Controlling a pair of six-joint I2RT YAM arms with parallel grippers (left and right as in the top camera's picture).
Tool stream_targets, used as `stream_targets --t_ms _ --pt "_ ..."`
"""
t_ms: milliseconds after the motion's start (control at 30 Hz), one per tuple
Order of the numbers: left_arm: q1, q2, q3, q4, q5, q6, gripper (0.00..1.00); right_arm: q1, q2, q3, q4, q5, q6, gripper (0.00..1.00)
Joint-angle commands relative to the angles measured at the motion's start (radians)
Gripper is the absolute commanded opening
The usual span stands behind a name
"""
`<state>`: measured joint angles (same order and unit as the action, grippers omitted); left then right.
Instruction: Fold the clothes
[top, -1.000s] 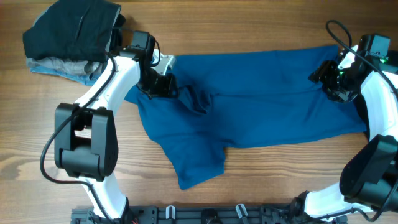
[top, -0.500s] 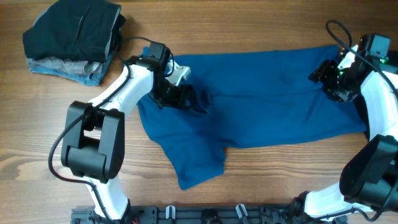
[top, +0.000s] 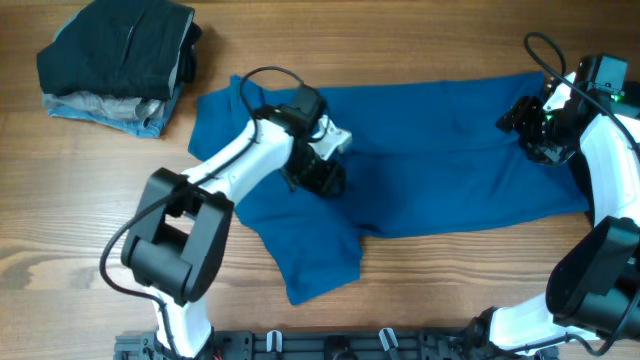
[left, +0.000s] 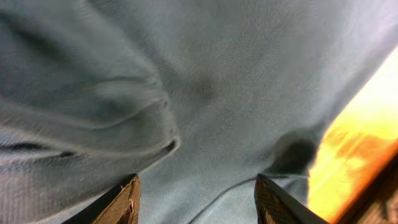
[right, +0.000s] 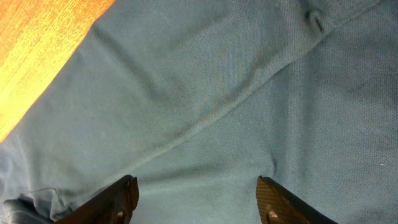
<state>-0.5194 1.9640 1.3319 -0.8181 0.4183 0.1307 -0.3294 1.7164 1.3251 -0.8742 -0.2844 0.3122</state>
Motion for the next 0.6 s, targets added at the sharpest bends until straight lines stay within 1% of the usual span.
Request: stream_targets --t_ms 0,133,167,333,367,433,467,500,567 --pt "-0.035 0.013 -0.01 0.042 -0.117 0.019 0.55 -0.003 -0.007 -0.002 0.002 -0.013 0.002 0.65" --pt "-0.041 0.019 -0.01 0.06 -0.176 0.019 0.53 -0.003 -0.007 -0.002 -0.002 -0.013 0.002 0.65" --pt "-0.041 0.023 -0.01 0.073 -0.19 0.019 0.5 -0.003 -0.007 -0.002 -0.002 -0.013 0.002 0.66" --pt "-0.041 0.036 -0.01 0.127 -0.193 0.019 0.47 -0.003 -0.007 -0.002 -0.005 -0.013 0.002 0.65" --pt "-0.041 0.036 -0.01 0.13 -0.193 0.019 0.44 -0.003 -0.007 -0.002 -0.006 -0.013 0.002 0.65" --pt "-0.041 0.036 -0.01 0.131 -0.193 0.019 0.31 -0.003 -0.007 -0.002 -0.01 -0.013 0.002 0.66" --pt "-0.041 0.037 -0.01 0.131 -0.193 0.02 0.28 -0.003 -0.007 -0.002 -0.011 -0.013 0.002 0.66" --pt "-0.041 0.039 -0.01 0.131 -0.193 0.02 0.27 -0.003 -0.007 -0.002 -0.011 -0.013 0.002 0.66" --pt "-0.042 0.047 -0.01 0.13 -0.193 0.02 0.29 -0.003 -0.007 -0.002 -0.011 -0.013 0.002 0.66"
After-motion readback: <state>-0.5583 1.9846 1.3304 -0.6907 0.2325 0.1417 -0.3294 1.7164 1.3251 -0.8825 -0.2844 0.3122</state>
